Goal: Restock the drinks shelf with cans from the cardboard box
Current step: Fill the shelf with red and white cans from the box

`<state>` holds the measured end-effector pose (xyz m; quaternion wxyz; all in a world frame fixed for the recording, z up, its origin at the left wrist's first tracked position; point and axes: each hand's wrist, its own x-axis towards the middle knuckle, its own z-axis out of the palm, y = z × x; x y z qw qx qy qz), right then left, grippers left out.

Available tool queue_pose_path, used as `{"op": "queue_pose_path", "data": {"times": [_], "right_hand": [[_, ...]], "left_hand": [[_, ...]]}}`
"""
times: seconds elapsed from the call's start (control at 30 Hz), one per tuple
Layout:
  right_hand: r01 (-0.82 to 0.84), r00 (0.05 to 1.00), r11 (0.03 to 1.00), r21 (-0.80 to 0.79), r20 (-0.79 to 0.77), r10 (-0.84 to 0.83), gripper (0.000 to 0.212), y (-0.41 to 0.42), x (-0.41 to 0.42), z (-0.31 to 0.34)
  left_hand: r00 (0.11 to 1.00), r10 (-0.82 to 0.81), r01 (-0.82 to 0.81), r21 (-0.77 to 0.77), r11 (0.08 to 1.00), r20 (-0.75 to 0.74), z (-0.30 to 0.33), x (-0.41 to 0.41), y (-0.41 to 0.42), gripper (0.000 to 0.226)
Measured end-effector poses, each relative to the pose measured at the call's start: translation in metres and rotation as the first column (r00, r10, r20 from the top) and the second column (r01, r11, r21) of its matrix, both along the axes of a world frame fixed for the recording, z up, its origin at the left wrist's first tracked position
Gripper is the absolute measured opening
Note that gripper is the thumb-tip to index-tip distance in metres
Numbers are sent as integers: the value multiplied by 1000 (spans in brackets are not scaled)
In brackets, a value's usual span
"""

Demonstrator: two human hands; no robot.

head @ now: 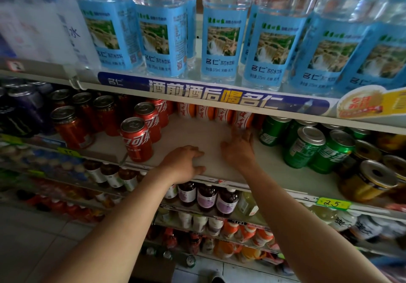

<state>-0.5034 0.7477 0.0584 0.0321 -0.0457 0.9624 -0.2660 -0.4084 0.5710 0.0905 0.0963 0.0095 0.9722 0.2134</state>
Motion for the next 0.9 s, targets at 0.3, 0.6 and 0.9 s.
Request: {"op": "queue_pose_path", "data": {"times": [0.3,0.6,0.9], "right_hand": [[26,1000,998,-62,13,-25,87,1,-15,3],[57,997,996,-71,58,-53,89,-1,-26,2],[-254,937,867,-429,-331,111,22,-19,87,67]], "left_hand": [[1000,-12,12,-14,1000,-9,-1,-3,-2,61],[999,-25,25,-10,1000,-38,-5,-5,-2,60],[847,212,1,399,917,-488,3,53,-16,21]]}}
